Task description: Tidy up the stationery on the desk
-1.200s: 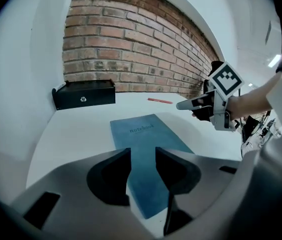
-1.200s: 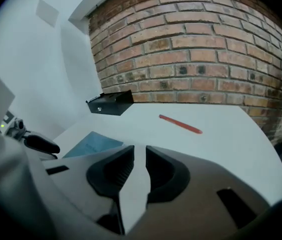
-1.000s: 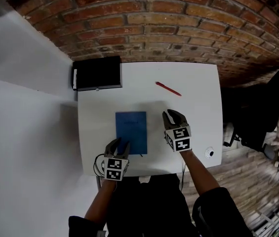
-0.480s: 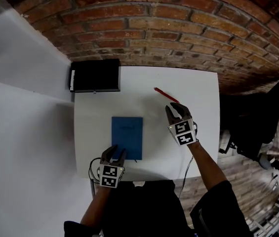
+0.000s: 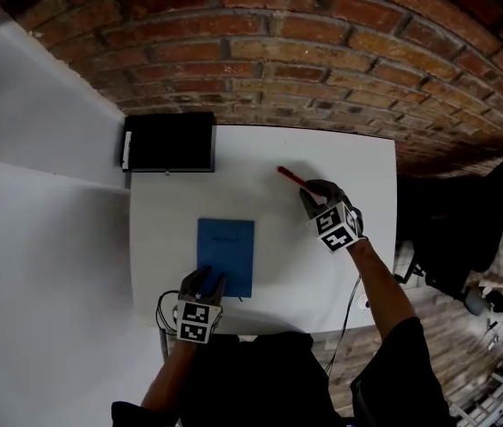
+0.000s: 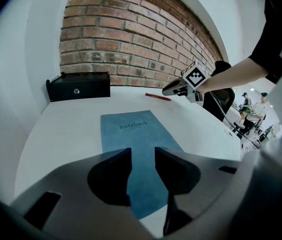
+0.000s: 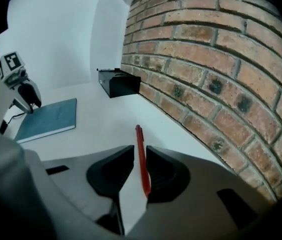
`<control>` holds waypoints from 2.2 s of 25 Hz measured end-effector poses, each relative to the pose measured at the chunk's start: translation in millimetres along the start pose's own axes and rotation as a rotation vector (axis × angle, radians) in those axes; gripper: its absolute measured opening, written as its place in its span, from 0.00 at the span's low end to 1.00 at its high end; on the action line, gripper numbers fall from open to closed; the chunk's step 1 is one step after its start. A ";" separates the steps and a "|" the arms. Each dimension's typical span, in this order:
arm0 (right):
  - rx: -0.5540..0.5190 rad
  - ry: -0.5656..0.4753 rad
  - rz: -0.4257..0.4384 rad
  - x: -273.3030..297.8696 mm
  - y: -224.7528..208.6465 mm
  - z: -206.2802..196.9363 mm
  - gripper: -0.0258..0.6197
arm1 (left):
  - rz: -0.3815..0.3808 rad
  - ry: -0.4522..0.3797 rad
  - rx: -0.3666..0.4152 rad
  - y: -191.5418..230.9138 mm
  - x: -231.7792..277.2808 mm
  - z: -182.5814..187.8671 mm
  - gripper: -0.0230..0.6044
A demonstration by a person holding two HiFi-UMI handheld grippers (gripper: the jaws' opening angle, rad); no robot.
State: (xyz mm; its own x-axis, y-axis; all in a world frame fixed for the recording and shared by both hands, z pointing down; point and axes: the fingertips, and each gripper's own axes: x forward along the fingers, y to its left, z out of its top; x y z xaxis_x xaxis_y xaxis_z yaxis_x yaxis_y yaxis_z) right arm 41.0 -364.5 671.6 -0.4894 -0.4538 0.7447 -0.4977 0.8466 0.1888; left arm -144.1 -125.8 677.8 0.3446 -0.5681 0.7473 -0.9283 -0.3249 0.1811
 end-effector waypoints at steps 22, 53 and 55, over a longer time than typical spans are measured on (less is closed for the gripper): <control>-0.029 0.096 0.153 29.8 -3.8 -17.5 0.14 | -0.005 -0.013 -0.010 -3.4 11.0 16.9 0.29; 0.175 0.066 0.044 0.7 0.8 -0.7 0.13 | -0.050 -0.041 0.014 -11.7 6.7 22.7 0.29; 0.208 0.068 0.012 -4.2 3.8 -1.5 0.13 | -0.061 -0.038 0.014 -13.2 4.2 19.3 0.29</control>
State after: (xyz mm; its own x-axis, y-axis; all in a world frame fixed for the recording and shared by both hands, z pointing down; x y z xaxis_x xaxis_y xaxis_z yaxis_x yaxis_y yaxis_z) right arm 42.2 -359.0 670.1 -0.4500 -0.4181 0.7891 -0.6328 0.7728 0.0487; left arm -127.6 -138.6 666.2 0.4061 -0.5753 0.7100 -0.9033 -0.3704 0.2166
